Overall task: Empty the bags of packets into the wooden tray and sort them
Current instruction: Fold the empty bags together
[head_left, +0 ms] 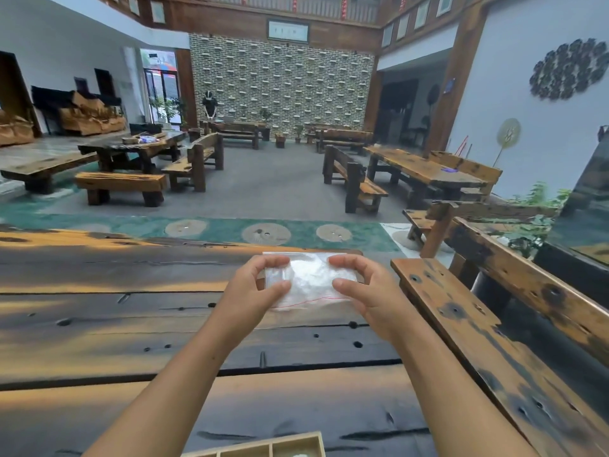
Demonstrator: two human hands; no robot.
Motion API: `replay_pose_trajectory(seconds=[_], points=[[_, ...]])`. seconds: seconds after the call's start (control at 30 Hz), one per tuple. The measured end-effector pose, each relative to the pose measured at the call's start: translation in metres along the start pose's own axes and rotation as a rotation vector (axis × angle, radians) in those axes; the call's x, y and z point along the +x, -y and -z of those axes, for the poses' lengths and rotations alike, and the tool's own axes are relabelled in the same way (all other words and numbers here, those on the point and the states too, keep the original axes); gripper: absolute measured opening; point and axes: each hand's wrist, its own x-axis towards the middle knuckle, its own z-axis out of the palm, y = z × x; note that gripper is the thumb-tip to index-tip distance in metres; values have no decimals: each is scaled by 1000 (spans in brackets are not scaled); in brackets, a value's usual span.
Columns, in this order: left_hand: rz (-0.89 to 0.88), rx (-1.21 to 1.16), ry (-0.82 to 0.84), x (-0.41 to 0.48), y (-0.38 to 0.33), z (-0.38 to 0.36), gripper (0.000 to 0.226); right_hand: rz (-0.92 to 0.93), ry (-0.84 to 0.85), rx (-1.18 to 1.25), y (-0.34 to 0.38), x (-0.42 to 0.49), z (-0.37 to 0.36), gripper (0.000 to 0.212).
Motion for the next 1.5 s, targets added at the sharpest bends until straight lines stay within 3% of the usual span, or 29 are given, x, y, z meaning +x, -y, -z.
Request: replay_pose_trajectory(seconds=[0.13, 0.33, 0.4, 0.47, 0.57, 0.63, 0.73, 0.87, 1.13, 1.5], points=[[-32, -34, 89, -3, -1, 1, 48, 41, 43, -88, -1, -5, 2, 49], [30, -341, 82, -5, 5, -5, 75, 37, 11, 54, -2, -14, 1, 87], [47, -416, 56, -4, 8, -9, 81, 4, -44, 109, -8, -14, 0, 91], [60, -466, 35, -3, 14, -13, 84, -41, -83, 126, -14, -16, -2, 79], [116, -564, 22, -5, 18, -19, 84, -121, -127, 81, -16, -22, -6, 32], [182, -600, 41, -6, 20, -20, 74, -165, -183, 76, -20, -24, -6, 20], [320, -662, 112, -5, 20, -17, 38, -170, -216, 75, -26, -25, -8, 19], [448, -522, 40, -7, 32, -13, 18, -180, -246, 24, -30, -24, -13, 19], [262, -367, 86, 19, 22, -8, 9, -166, -327, -43, -23, -27, -15, 16], [277, -399, 225, 35, 25, -54, 16, -181, -516, -33, -26, -53, 27, 3]])
